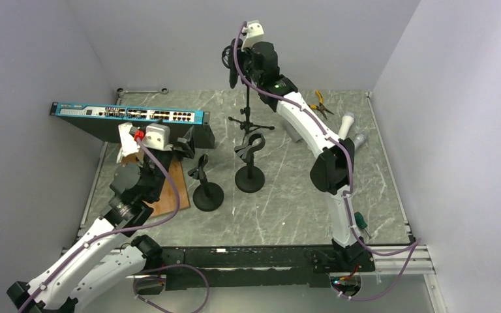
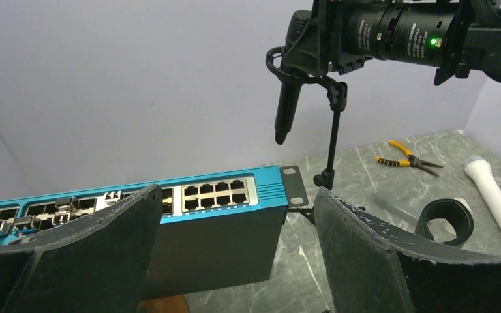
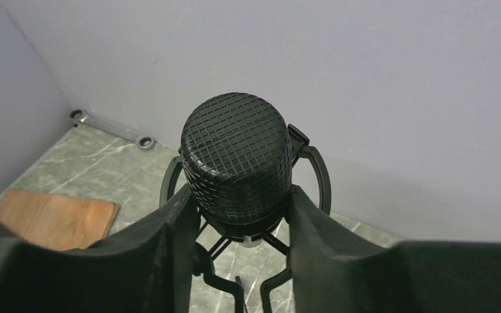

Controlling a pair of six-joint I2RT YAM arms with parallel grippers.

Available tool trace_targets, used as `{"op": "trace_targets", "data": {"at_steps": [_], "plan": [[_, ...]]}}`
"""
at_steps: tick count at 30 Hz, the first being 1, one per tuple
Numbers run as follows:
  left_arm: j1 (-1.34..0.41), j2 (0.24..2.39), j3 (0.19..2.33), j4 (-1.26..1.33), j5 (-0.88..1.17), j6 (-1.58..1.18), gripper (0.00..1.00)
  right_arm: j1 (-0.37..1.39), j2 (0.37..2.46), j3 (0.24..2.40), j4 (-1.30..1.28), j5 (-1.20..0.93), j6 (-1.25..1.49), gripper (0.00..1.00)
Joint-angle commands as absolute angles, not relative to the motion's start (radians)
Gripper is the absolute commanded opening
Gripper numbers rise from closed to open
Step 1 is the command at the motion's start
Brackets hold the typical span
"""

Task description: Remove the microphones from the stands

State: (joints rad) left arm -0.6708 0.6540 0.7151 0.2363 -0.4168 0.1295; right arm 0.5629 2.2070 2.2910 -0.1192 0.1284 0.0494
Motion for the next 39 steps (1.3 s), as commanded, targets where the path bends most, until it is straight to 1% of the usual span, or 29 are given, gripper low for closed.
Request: {"op": "trace_targets", "data": {"at_steps": [1, 2, 3, 8, 14, 16, 20, 23, 28, 30, 34, 39], "plan": [[-0.667, 0.669, 0.753, 0.255, -0.401, 0.117, 0.89, 0.562, 2.184, 2.378, -0.036, 0.092, 0.033, 0.36], [-0.667, 0.67, 0.753, 0.254, -0.399, 0.115, 0.89, 0.563, 2.184, 2.395, -0.042, 0.092, 0.032, 0.31], [-0.666, 0.674, 0.752, 0.255, -0.398, 0.115, 0.89, 0.563, 2.185, 2.414, -0.05, 0.091, 0.031, 0.29], [-0.666, 0.696, 0.763, 0.242, -0.397, 0.109, 0.89, 0.563, 2.169, 2.484, -0.049, 0.084, 0.017, 0.26], [-0.667, 0.71, 0.758, 0.249, -0.397, 0.115, 0.89, 0.56, 2.124, 2.474, -0.094, 0.108, 0.009, 0.17], [-0.667, 0.718, 0.764, 0.242, -0.396, 0.113, 0.89, 0.561, 2.094, 2.429, -0.097, 0.112, 0.009, 0.15], [-0.666, 0.729, 0.767, 0.236, -0.371, 0.1, 0.89, 0.561, 2.035, 2.379, -0.112, 0.133, 0.009, 0.14], [-0.667, 0.74, 0.771, 0.231, -0.369, 0.095, 0.89, 0.561, 2.0, 2.376, -0.157, 0.149, 0.009, 0.12], [-0.667, 0.745, 0.773, 0.229, -0.364, 0.092, 0.89, 0.561, 1.941, 2.376, -0.271, 0.135, 0.02, 0.11], [-0.667, 0.747, 0.774, 0.228, -0.362, 0.09, 0.89, 0.561, 1.908, 2.319, -0.284, 0.134, 0.023, 0.11], [-0.667, 0.751, 0.778, 0.223, -0.355, 0.082, 0.89, 0.559, 1.824, 2.107, -0.218, 0.139, 0.03, 0.13], [-0.666, 0.761, 0.78, 0.217, -0.352, 0.079, 0.89, 0.551, 1.823, 2.024, -0.213, 0.135, 0.054, 0.16]]}}
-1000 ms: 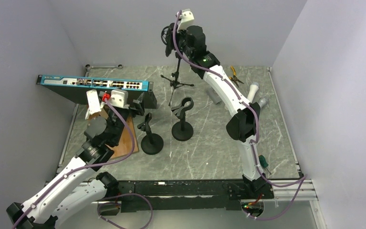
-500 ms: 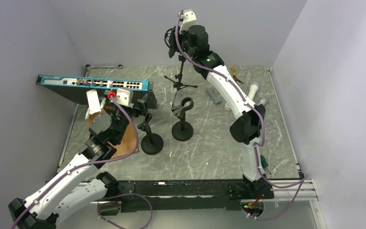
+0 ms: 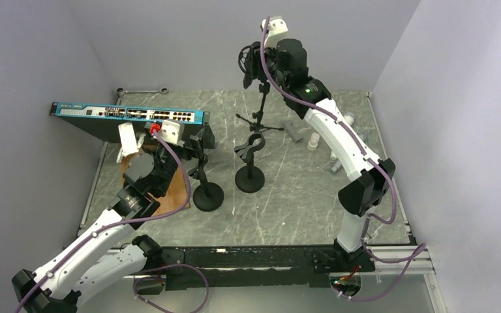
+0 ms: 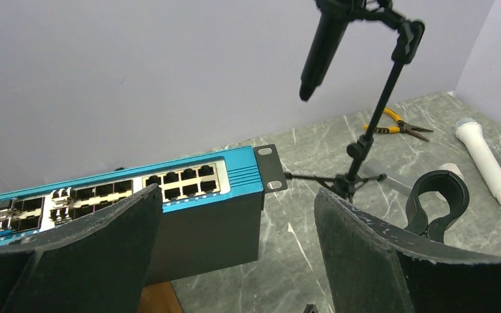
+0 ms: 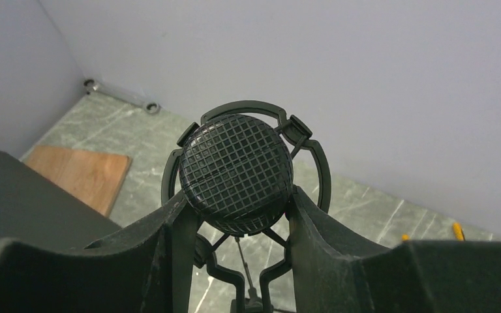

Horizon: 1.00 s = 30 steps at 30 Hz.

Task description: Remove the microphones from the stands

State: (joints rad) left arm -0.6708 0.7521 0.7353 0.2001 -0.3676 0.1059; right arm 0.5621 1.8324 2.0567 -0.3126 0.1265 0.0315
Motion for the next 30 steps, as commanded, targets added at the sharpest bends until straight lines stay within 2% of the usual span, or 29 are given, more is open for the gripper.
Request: {"op": "trace_targets", "data": {"at_steps": [1, 7, 9, 11, 14, 20, 24, 27, 30], "plan": [[-0.666, 0.763, 0.781, 0.215, -0.35, 0.077, 0.89, 0.55, 1.828, 2.021, -0.214, 0.134, 0.058, 0.17], [-0.667, 0.764, 0.781, 0.217, -0.35, 0.077, 0.89, 0.546, 1.872, 2.003, -0.195, 0.155, 0.046, 0.23], [-0.666, 0.763, 0.781, 0.218, -0.35, 0.079, 0.89, 0.542, 1.887, 2.013, -0.189, 0.156, 0.048, 0.21], [-0.666, 0.762, 0.781, 0.218, -0.351, 0.078, 0.89, 0.538, 1.905, 2.039, -0.187, 0.15, 0.055, 0.17], [-0.666, 0.763, 0.782, 0.217, -0.351, 0.078, 0.89, 0.536, 1.941, 2.101, -0.189, 0.156, 0.07, 0.17], [-0.667, 0.761, 0.782, 0.216, -0.357, 0.084, 0.89, 0.536, 2.05, 2.249, -0.255, 0.288, 0.118, 0.24], [-0.666, 0.759, 0.781, 0.218, -0.358, 0.084, 0.89, 0.536, 2.056, 2.225, -0.237, 0.351, 0.14, 0.24], [-0.667, 0.758, 0.781, 0.217, -0.351, 0.078, 0.89, 0.535, 2.048, 2.195, -0.217, 0.403, 0.157, 0.2], [-0.667, 0.762, 0.785, 0.212, -0.344, 0.071, 0.89, 0.537, 2.049, 2.197, -0.214, 0.389, 0.136, 0.25]]}}
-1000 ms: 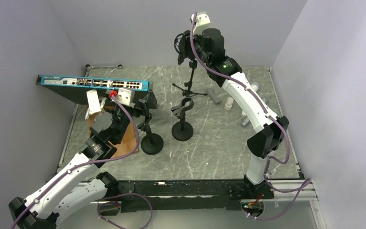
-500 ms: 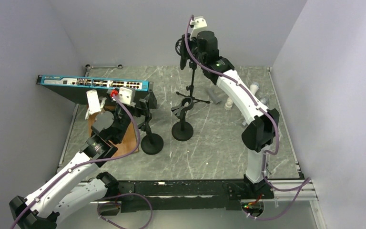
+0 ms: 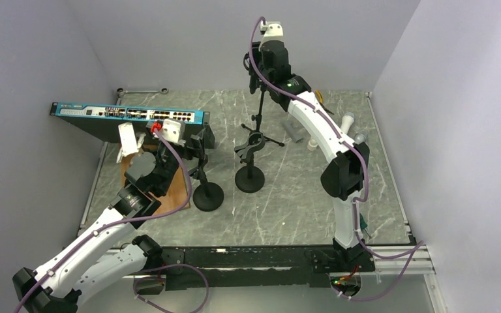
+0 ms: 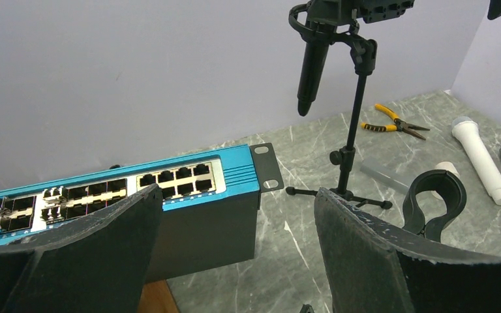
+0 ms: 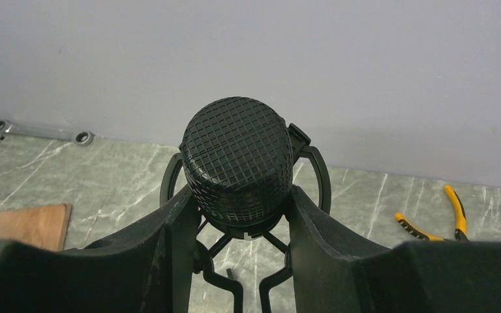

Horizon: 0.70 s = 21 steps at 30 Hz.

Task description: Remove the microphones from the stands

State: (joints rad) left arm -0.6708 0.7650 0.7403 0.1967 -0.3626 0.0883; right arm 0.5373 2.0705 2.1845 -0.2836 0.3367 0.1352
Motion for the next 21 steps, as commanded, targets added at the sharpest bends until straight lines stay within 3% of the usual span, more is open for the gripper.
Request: {"op": "trace_targets", "data": {"at_steps": [1, 4, 10, 17, 21], "plan": [[-0.667, 0.764, 0.787, 0.212, -0.342, 0.07, 0.89, 0.543, 2.049, 2.196, -0.211, 0.381, 0.12, 0.28], [-0.667, 0.762, 0.786, 0.211, -0.346, 0.069, 0.89, 0.58, 2.046, 2.193, -0.206, 0.446, 0.068, 0.36], [-0.667, 0.763, 0.787, 0.211, -0.343, 0.066, 0.89, 0.655, 2.045, 2.188, -0.213, 0.557, 0.009, 0.72], [-0.667, 0.76, 0.789, 0.207, -0.345, 0.066, 0.89, 0.654, 1.999, 2.175, -0.232, 0.503, 0.012, 0.93], [-0.667, 0.753, 0.787, 0.208, -0.347, 0.068, 0.89, 0.648, 1.996, 2.196, -0.26, 0.495, 0.028, 0.95]]}}
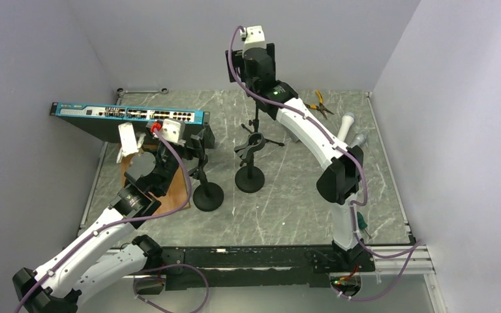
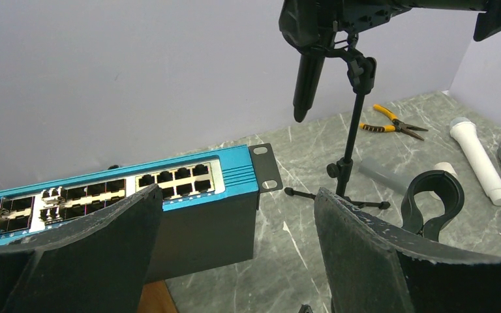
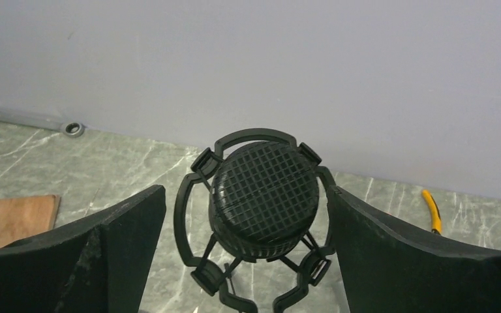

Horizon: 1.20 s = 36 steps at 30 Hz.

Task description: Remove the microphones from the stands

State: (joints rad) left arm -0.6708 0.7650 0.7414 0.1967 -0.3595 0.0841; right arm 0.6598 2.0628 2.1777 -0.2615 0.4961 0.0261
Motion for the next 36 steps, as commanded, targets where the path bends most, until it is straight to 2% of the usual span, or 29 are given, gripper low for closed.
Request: {"op": "trace_targets", "data": {"at_steps": [1, 18, 26, 29, 32, 36], "plan": [[-0.666, 0.752, 0.787, 0.208, -0.347, 0.069, 0.89, 0.646, 1.994, 2.199, -0.266, 0.492, 0.034, 0.94], [-0.667, 0.746, 0.787, 0.209, -0.347, 0.07, 0.89, 0.603, 1.936, 2.133, -0.256, 0.393, 0.098, 0.67], [-0.667, 0.745, 0.787, 0.209, -0.348, 0.072, 0.89, 0.594, 2.004, 2.205, -0.293, 0.376, 0.089, 0.65], [-0.666, 0.744, 0.787, 0.21, -0.348, 0.074, 0.89, 0.593, 2.011, 2.211, -0.289, 0.367, 0.09, 0.56], [-0.667, 0.743, 0.787, 0.211, -0.345, 0.072, 0.89, 0.592, 2.014, 2.217, -0.286, 0.354, 0.091, 0.51], [-0.666, 0.744, 0.788, 0.209, -0.344, 0.072, 0.89, 0.592, 2.036, 2.267, -0.317, 0.339, 0.09, 0.29]]}}
